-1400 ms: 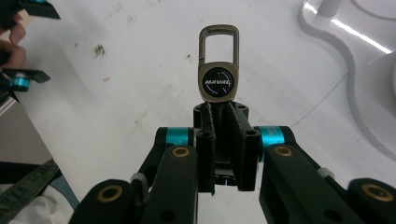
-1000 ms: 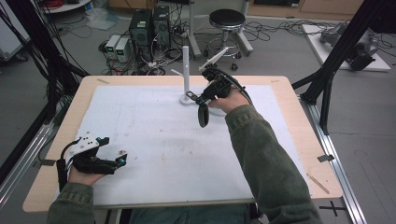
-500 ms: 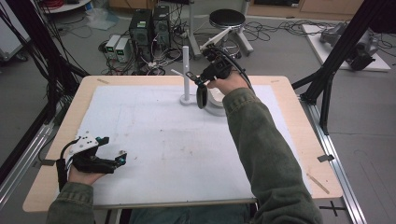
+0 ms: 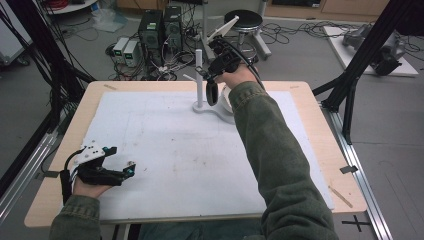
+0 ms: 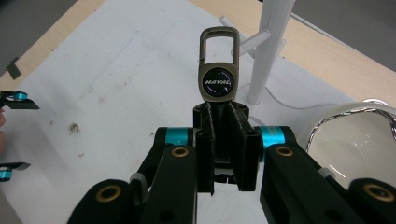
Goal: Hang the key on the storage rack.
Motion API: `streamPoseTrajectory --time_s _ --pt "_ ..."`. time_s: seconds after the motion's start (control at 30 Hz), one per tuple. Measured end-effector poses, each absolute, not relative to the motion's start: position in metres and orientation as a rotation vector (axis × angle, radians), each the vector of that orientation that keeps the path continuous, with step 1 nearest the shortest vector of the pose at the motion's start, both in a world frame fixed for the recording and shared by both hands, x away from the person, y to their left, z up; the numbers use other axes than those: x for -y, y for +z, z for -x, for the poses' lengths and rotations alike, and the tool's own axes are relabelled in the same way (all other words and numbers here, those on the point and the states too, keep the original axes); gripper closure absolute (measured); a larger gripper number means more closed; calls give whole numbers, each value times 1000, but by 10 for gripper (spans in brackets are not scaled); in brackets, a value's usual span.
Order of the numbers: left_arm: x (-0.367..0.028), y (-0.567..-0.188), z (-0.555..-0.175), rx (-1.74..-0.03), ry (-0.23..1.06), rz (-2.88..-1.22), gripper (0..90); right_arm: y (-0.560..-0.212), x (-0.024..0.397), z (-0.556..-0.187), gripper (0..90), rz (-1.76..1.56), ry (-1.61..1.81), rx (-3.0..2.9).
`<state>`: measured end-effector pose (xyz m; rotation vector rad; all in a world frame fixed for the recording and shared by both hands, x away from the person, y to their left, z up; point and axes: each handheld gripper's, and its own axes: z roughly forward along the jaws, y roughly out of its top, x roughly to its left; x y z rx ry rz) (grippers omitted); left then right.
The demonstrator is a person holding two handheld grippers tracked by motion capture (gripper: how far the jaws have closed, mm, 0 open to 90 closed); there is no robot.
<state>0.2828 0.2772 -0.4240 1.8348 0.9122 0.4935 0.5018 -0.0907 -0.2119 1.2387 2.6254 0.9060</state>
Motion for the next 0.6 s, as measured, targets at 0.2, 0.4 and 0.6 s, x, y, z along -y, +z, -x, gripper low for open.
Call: streamPoseTrajectory --time_s 0.2,0.4,0.6 --pt "-278 -424 -283 -916 494 -1829 17 -220 86 -509 816 -1257 848 -2607" --pt "-278 -423 -283 -919 499 -1820 17 -227 78 -511 816 -1269 776 -2586" --pt "-278 -424 -283 -922 493 -1822 17 -233 76 -516 803 -1299 770 -2589"
